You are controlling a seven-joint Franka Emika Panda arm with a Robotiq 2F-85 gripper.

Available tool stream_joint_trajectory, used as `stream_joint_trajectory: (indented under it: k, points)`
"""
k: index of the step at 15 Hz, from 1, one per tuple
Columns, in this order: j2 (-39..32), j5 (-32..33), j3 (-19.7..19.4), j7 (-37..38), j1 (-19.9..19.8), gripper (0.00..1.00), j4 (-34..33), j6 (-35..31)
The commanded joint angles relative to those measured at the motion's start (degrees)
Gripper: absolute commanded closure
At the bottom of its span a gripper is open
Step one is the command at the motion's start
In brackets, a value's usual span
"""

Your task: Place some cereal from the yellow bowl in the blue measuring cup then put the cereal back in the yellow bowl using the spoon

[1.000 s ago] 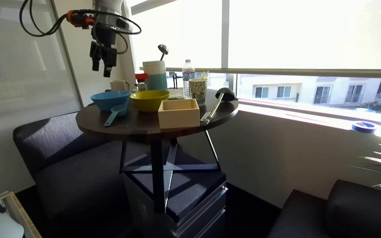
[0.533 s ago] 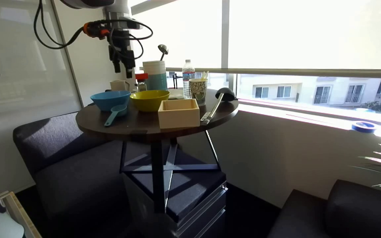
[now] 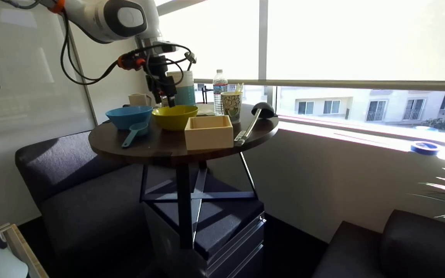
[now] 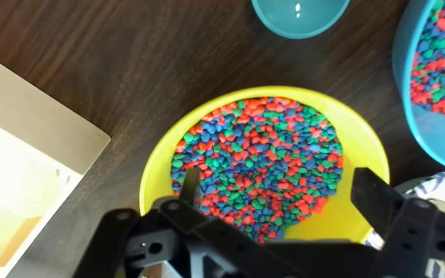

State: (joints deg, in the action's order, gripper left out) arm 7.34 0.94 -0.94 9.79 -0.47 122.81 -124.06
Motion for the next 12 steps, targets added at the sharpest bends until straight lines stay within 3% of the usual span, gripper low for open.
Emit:
stream_joint_trajectory:
  k: [1,11,12]
  points:
    - [-2.5,2.9,0.7,3.1,-0.5,0.00,0.2,-3.7]
    - [-9.7,6.4,0.0,7.5,-0.2,0.00,-1.9,-6.6]
    - [-10.2,6.2,0.0,7.5,-0.1,0.25,-2.2,-6.3]
